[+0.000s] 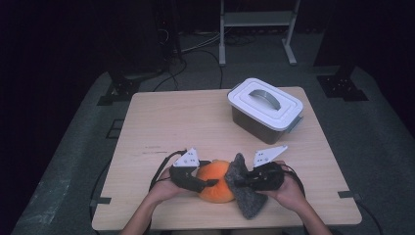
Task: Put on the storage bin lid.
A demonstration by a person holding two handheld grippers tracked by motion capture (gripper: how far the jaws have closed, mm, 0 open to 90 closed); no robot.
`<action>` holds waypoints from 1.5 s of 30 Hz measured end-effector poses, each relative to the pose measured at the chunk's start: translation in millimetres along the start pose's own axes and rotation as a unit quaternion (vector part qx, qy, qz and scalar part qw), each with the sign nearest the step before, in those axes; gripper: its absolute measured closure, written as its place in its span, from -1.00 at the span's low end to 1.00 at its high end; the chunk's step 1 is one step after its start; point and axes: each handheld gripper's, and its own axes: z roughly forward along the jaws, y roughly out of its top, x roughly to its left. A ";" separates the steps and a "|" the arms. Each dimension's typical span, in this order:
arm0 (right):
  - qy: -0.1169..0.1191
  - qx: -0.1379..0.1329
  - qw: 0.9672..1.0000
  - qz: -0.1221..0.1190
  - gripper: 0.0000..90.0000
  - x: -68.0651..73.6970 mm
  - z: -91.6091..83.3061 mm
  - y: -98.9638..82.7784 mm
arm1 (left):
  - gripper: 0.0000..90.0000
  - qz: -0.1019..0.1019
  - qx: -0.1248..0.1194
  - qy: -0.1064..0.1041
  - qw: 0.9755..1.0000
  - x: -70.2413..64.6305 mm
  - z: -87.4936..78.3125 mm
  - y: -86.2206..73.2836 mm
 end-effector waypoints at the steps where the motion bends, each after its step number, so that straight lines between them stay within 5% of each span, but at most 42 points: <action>1: -0.007 -0.006 1.000 0.002 0.76 -0.6 -1.6 1.1 | -0.19 0.003 -0.008 0.011 1.000 -0.6 -0.8 0.5; 5: -0.038 -0.041 0.998 0.005 0.76 -0.6 -7.9 7.7 | -0.14 0.032 -0.037 0.053 0.997 -8.2 -0.8 4.9; 9: -0.043 -0.047 0.998 0.011 0.75 -4.8 -3.9 7.3 | -0.24 0.033 -0.028 0.047 0.998 -9.2 1.6 4.0; 16: -0.014 -0.021 1.000 -0.006 0.73 -4.8 2.1 -0.4 | -0.76 -0.022 -0.016 0.018 0.999 -0.8 1.0 2.1; 22: -0.024 -0.013 1.000 -0.005 0.74 -8.1 -1.4 -2.7 | -0.47 -0.010 -0.004 0.014 1.000 -1.6 -1.8 0.5; 28: -0.046 -0.002 0.998 0.030 0.74 -21.1 -7.7 -11.5 | -0.38 -0.004 -0.005 0.002 1.000 0.1 -6.4 -4.2; 34: -0.033 -0.065 0.997 0.029 0.74 -12.3 -12.4 4.3 | -0.35 0.035 -0.003 -0.012 0.999 -8.3 -4.0 -1.5; 39: -0.016 -0.051 0.998 0.035 0.73 -15.0 -4.2 0.8 | -0.36 0.034 0.000 -0.012 0.999 -8.0 -4.7 -3.3; 45: -0.038 -0.011 0.998 0.054 0.73 -25.6 -7.4 -12.3 | -0.36 0.031 -0.002 -0.013 0.999 -6.7 -5.4 -4.4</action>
